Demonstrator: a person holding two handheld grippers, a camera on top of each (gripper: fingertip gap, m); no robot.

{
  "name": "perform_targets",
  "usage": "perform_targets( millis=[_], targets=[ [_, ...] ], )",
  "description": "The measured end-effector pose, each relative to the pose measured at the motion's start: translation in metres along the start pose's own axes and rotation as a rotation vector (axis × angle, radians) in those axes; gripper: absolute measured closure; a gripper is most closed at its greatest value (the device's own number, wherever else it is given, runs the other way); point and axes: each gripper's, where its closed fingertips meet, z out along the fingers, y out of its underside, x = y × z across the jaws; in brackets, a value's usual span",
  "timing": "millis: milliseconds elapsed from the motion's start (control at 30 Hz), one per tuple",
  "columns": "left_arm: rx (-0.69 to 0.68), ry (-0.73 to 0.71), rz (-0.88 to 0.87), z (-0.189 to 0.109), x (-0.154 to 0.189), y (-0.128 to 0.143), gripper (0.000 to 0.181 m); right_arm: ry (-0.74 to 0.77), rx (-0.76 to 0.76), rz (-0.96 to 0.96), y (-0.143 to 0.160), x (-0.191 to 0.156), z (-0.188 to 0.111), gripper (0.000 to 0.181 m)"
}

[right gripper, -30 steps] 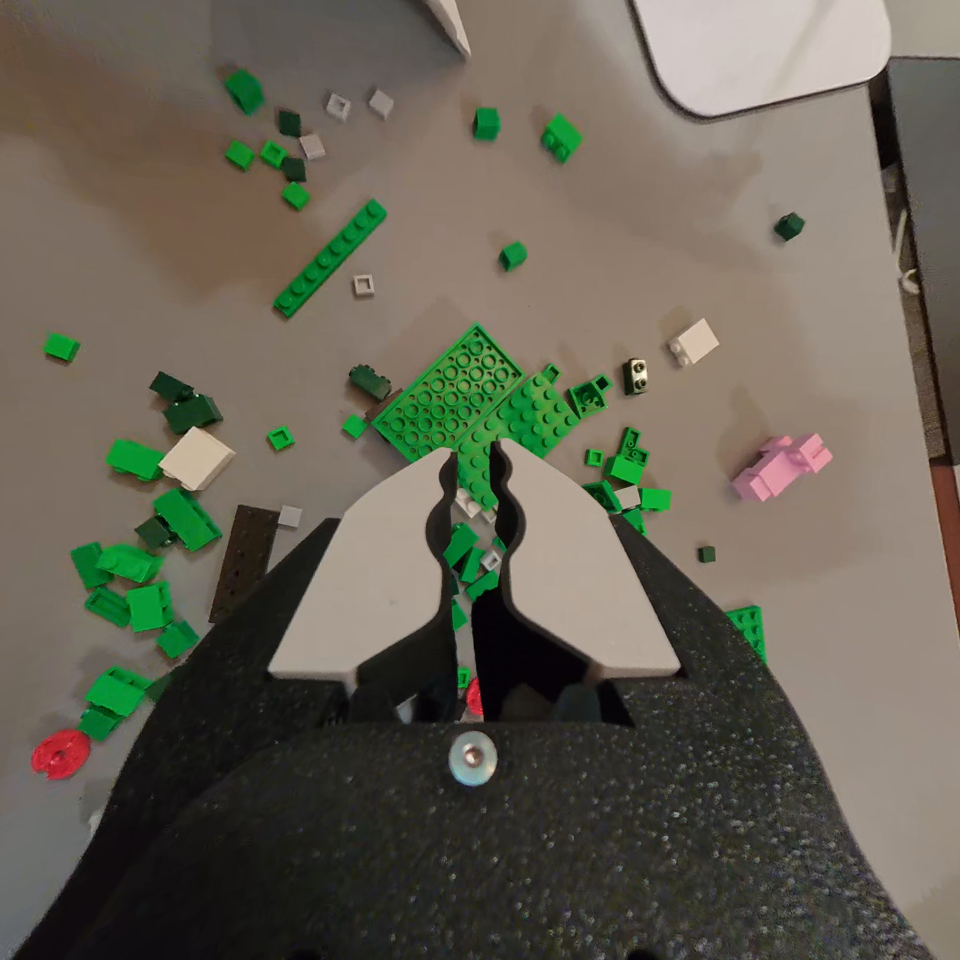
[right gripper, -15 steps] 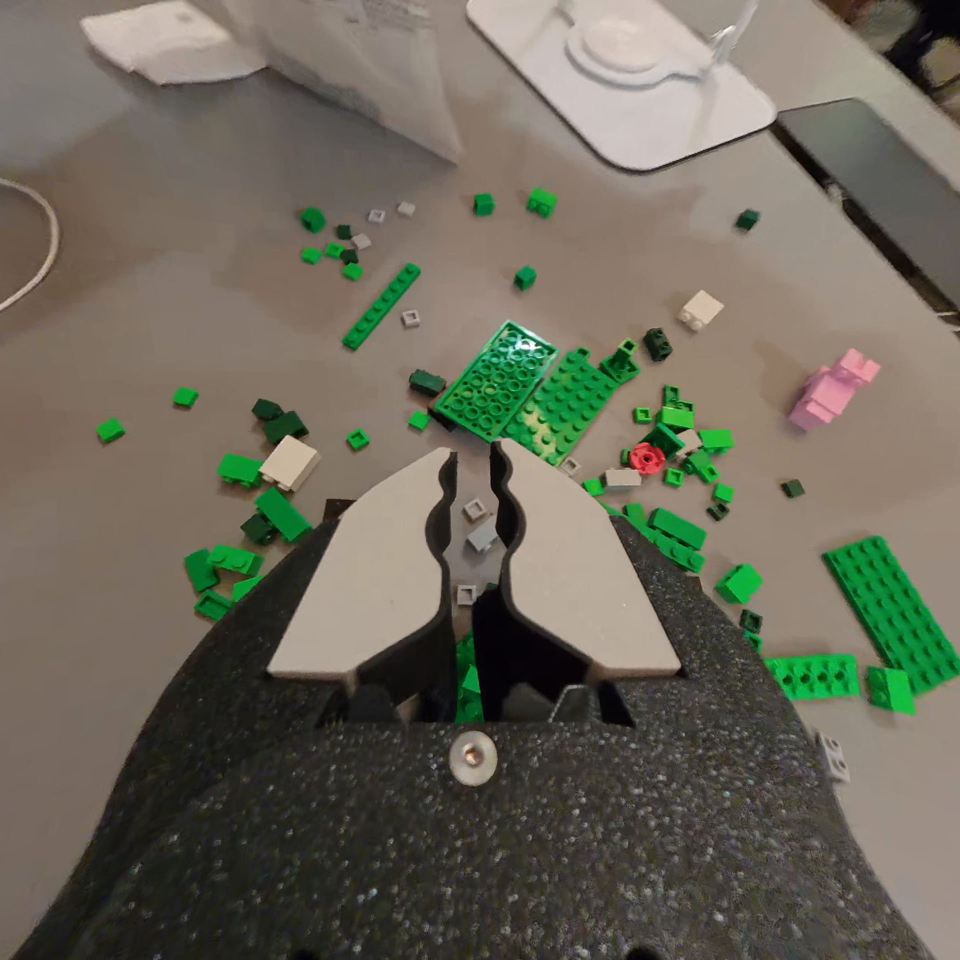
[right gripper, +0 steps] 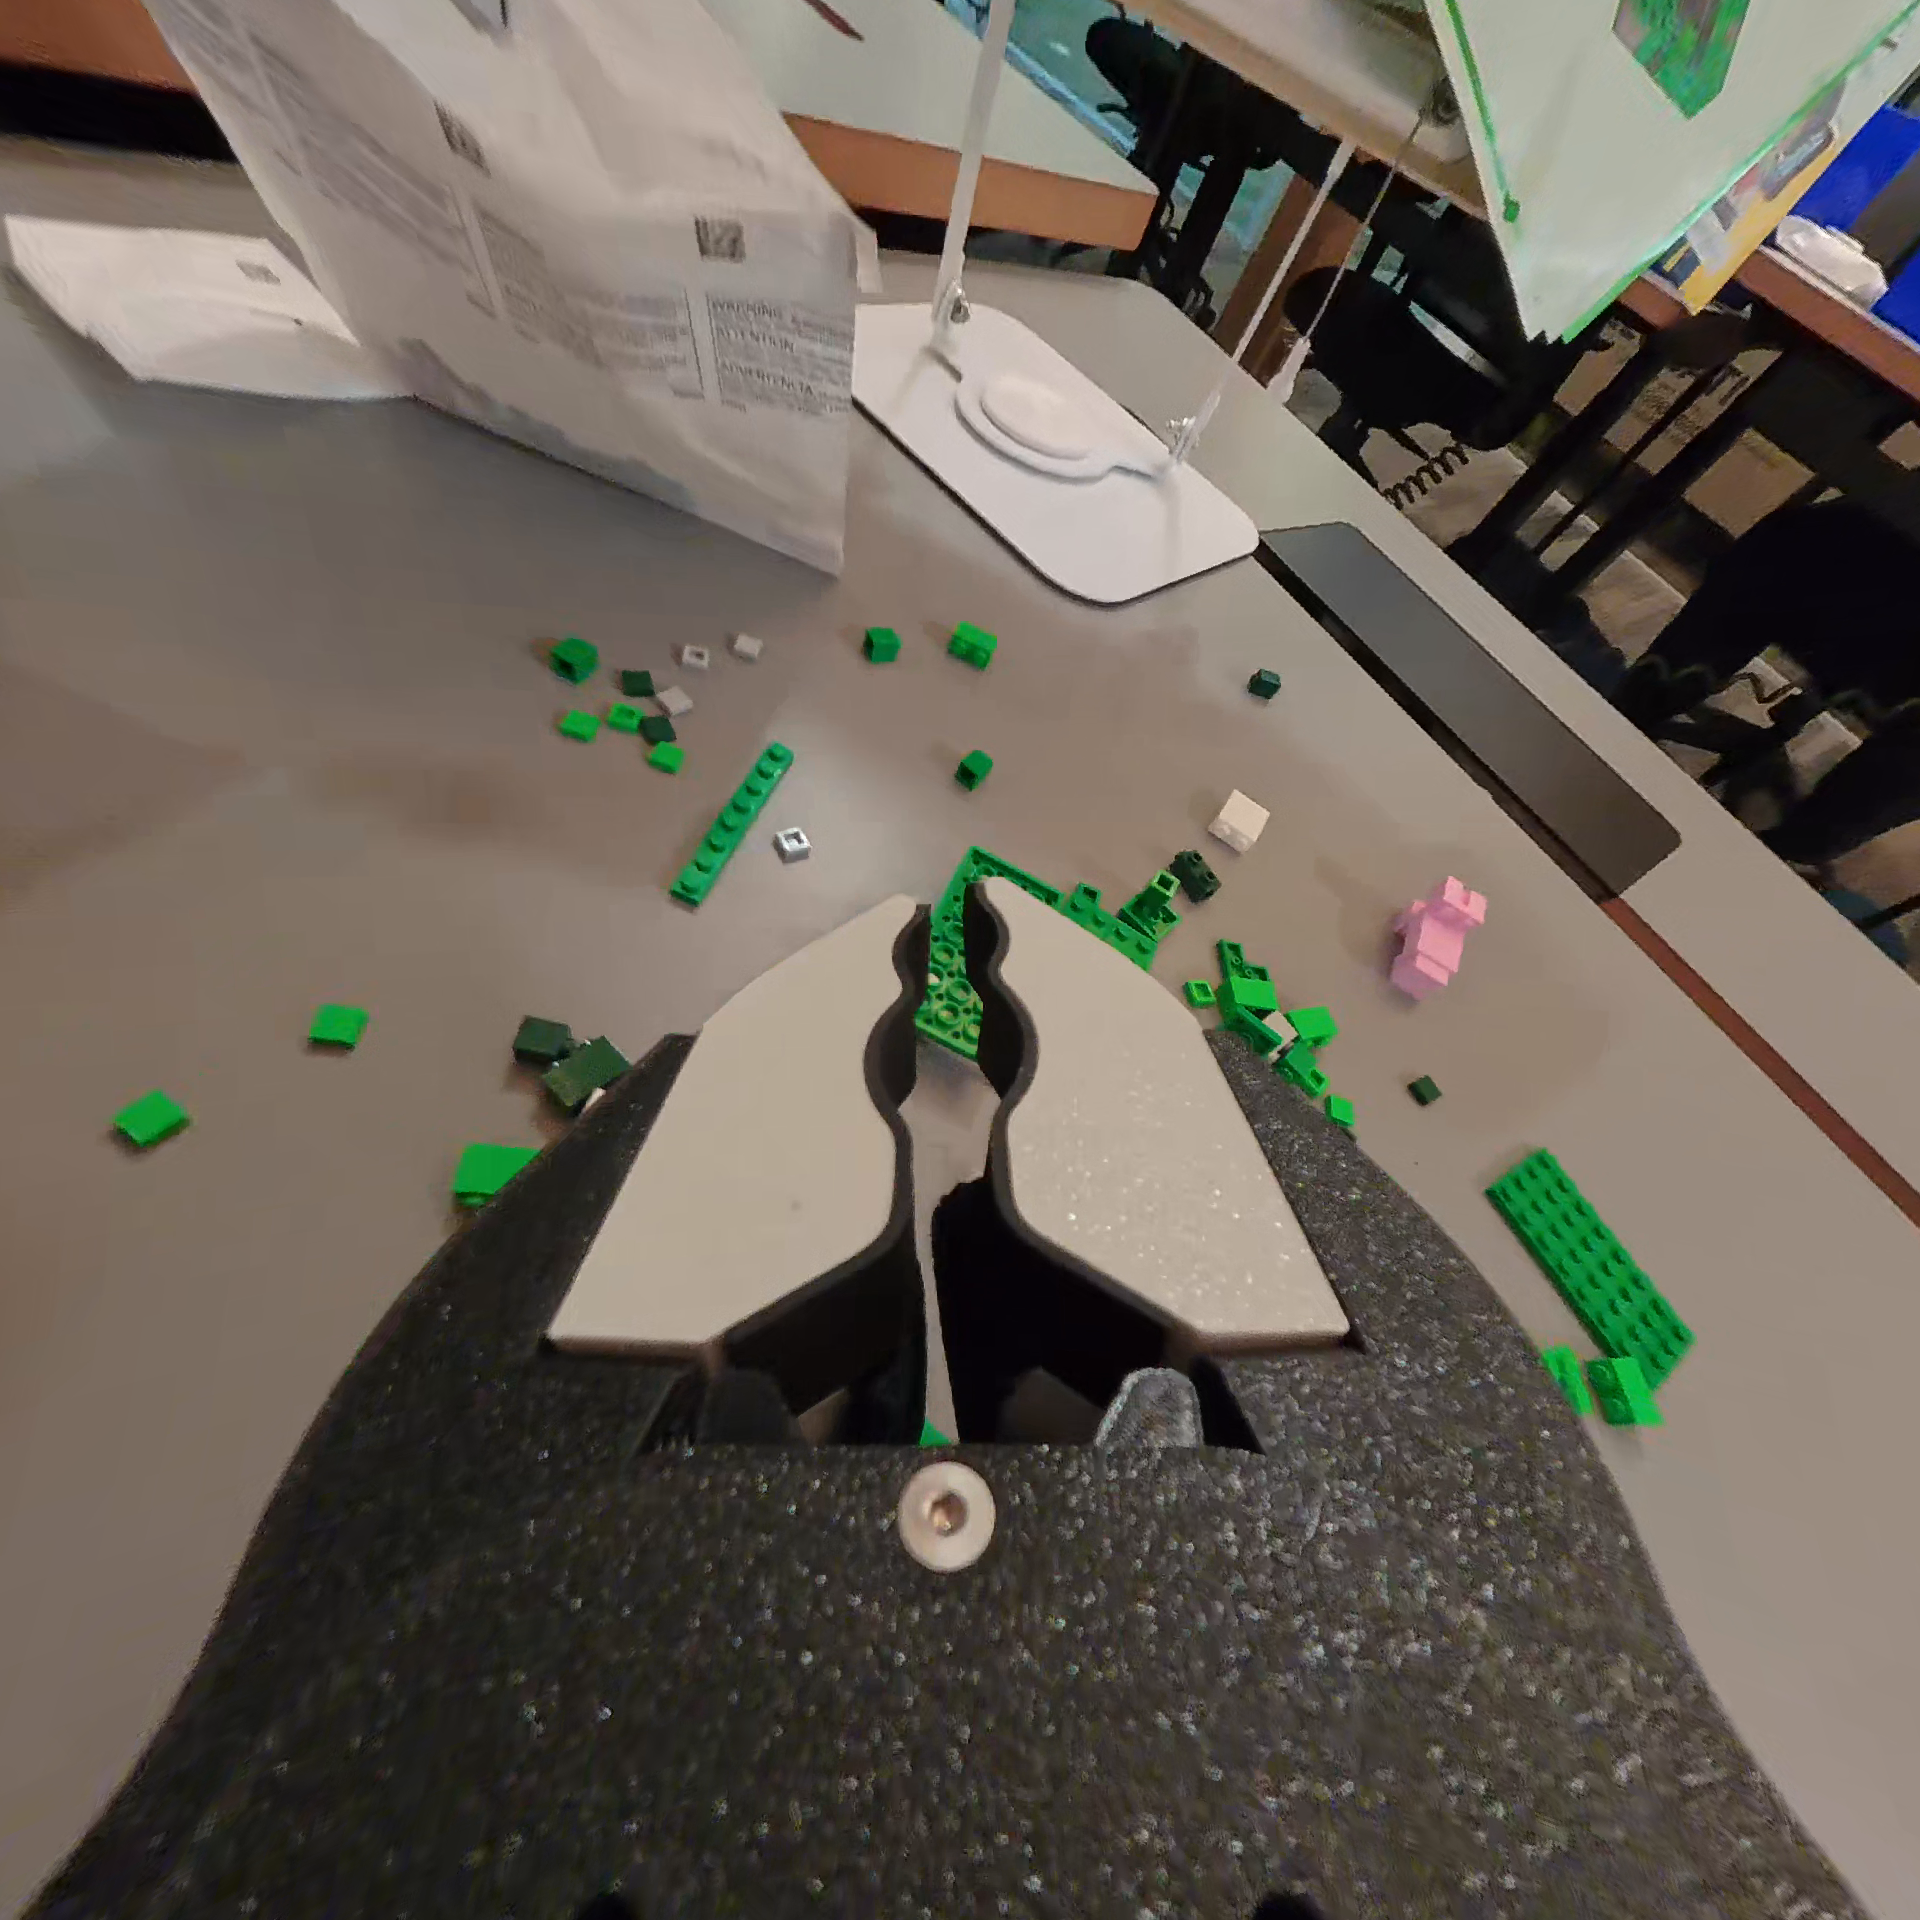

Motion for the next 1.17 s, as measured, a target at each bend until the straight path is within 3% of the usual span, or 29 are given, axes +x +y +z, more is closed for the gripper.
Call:
perform_targets(
  millis=[1167],
  targets=[
    [-0.010,0.012,0.031,0.004,0.005,-0.004,0.181,-0.029,-0.004,-0.034,0.001,-0.011,0.004,0.175]
  ],
)
